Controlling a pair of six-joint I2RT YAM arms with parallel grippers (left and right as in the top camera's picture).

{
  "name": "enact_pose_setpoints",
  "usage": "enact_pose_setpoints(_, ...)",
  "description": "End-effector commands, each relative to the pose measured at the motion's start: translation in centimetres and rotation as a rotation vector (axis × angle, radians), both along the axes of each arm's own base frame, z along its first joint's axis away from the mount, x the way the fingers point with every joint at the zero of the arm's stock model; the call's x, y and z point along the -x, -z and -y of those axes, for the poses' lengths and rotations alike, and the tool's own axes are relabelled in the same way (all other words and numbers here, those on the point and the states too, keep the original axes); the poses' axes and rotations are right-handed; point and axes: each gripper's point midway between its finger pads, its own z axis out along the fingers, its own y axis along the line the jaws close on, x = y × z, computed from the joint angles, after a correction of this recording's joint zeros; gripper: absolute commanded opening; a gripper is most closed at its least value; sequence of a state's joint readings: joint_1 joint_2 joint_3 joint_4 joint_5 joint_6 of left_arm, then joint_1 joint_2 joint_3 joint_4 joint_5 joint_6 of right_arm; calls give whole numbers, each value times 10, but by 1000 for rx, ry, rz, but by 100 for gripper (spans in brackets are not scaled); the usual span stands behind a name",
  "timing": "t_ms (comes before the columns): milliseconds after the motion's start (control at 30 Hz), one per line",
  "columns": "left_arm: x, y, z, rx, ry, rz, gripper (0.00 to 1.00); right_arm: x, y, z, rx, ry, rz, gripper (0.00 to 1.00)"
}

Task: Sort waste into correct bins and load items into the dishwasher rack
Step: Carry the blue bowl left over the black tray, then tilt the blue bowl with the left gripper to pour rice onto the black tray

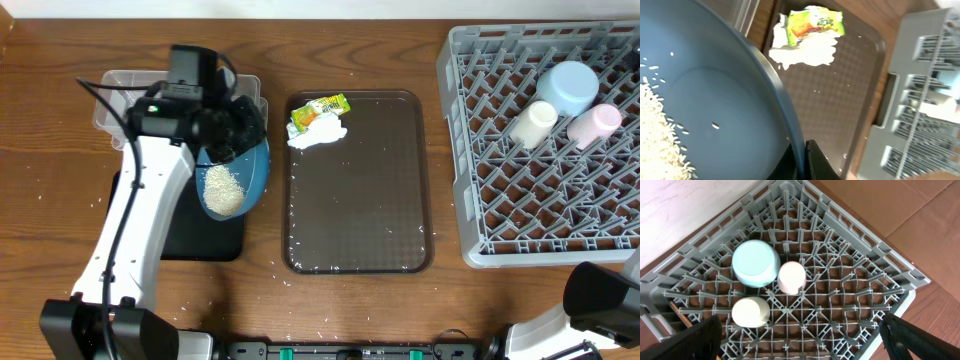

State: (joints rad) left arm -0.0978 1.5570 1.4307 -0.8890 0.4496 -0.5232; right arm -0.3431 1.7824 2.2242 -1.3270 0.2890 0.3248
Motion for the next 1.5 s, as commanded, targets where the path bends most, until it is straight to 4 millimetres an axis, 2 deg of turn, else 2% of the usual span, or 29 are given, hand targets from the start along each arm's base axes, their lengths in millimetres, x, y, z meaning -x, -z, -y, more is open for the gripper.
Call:
enact_pose_setpoints(0,7,-9,-2,74,32,8,6,1,1,4,16,6,-15,99)
enact_pose_setpoints(233,14,-6,-28,100,-13,-39,6,1,1,4,16,6,-15,99)
enact_pose_setpoints(533,21,-27,-38,316,38,0,6,1,1,4,16,6,-15,99)
enact_pose_setpoints(800,29,-21,-46,354,29,-20,6,1,1,4,16,6,-16,99)
enact_pose_setpoints(967,33,-15,-43,379,35,-39,6,1,1,4,16,6,-15,99)
enact_pose_setpoints(1167,34,-29,-36,484,84,11,6,1,1,4,16,6,-15,99)
enact_pose_setpoints(1300,33,-39,-43,538,78,49,6,1,1,4,16,6,-15,99)
enact_pose_setpoints(1467,36,-40,-59,550,39,54,6,1,1,4,16,6,-15,99)
